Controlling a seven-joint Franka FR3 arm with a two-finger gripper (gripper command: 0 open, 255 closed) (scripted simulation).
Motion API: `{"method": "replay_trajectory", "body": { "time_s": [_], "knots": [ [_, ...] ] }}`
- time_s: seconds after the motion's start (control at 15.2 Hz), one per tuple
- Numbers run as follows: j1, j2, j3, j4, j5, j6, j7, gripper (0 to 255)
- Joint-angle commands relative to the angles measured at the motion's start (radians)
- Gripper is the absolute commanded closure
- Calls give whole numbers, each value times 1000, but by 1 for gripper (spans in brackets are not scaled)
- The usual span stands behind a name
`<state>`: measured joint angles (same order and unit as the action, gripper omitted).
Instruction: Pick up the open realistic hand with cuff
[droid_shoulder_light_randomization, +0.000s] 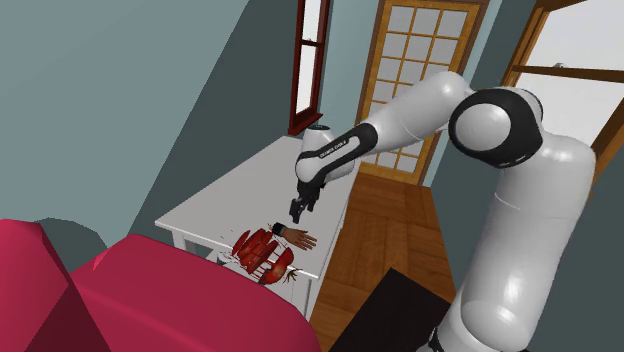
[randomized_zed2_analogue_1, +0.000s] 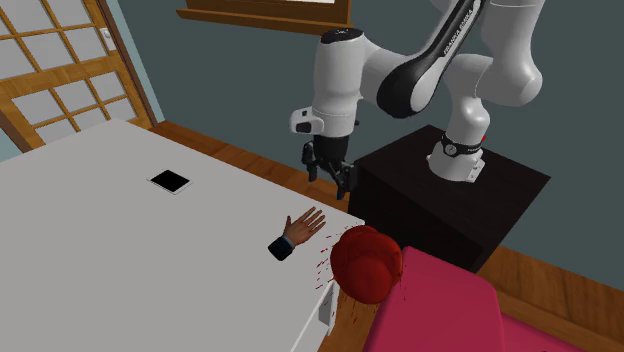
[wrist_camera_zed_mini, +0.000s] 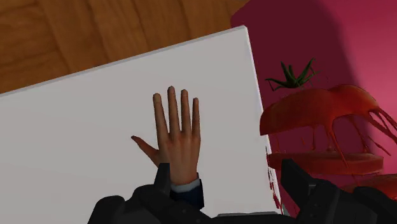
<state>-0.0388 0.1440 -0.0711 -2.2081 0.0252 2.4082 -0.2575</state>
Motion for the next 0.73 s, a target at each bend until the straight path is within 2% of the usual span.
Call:
{"method": "replay_trajectory", "body": {
  "time_s": [0.0, 0.66],
  "knots": [
    [-3, 77, 0, 48, -2, 32, -18, 0],
    [-29, 457, 6, 366, -16, 108, -93, 0]
  ]
}}
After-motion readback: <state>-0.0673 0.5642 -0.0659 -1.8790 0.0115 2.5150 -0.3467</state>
